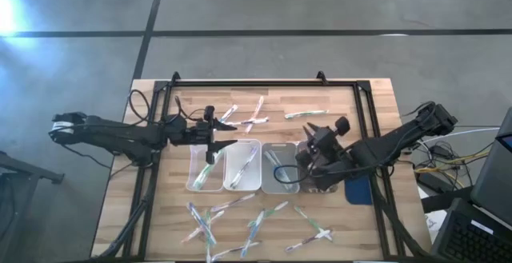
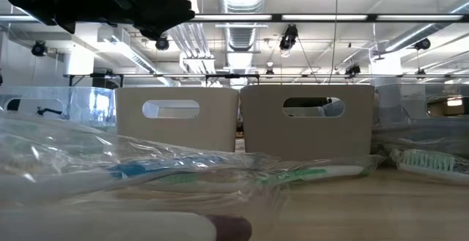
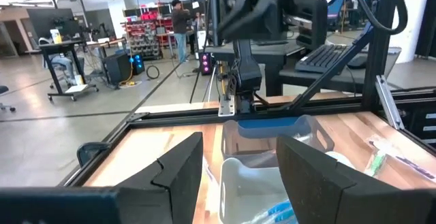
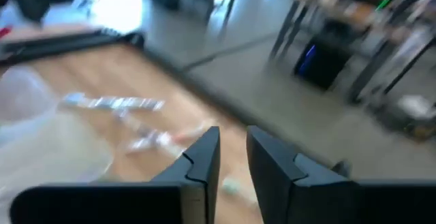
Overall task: Pick & Place Toothbrushes
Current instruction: Put the blue toothbrush into the gray bin
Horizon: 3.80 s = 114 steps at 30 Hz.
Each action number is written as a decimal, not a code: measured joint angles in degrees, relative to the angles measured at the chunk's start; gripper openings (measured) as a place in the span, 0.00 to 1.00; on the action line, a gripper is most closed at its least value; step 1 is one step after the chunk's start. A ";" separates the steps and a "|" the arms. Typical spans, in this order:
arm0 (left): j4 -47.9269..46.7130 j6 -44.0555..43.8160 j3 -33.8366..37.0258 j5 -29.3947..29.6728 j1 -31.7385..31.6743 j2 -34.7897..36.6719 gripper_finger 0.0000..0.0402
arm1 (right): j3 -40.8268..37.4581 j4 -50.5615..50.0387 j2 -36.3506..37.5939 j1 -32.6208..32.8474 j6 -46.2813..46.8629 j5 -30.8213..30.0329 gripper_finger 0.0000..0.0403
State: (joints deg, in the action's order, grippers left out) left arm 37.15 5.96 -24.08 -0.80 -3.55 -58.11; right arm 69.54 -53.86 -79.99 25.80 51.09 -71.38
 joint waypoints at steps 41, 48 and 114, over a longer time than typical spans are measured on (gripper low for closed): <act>0.97 21.14 -7.71 0.93 -0.11 0.17 0.47 | -1.98 32.31 0.42 -30.25 -77.85 49.29 0.02; 1.79 28.02 -9.18 1.37 -0.11 0.34 0.47 | 2.07 32.46 0.37 -30.21 -96.98 51.42 0.02; -20.35 -8.10 -8.48 12.35 3.20 1.27 0.47 | 31.58 12.45 -38.23 1.71 -65.59 60.88 0.19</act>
State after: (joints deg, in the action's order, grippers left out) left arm 16.80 -2.14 -32.56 11.55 -0.35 -56.84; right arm 101.12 -41.41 -118.21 27.51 -14.50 -10.50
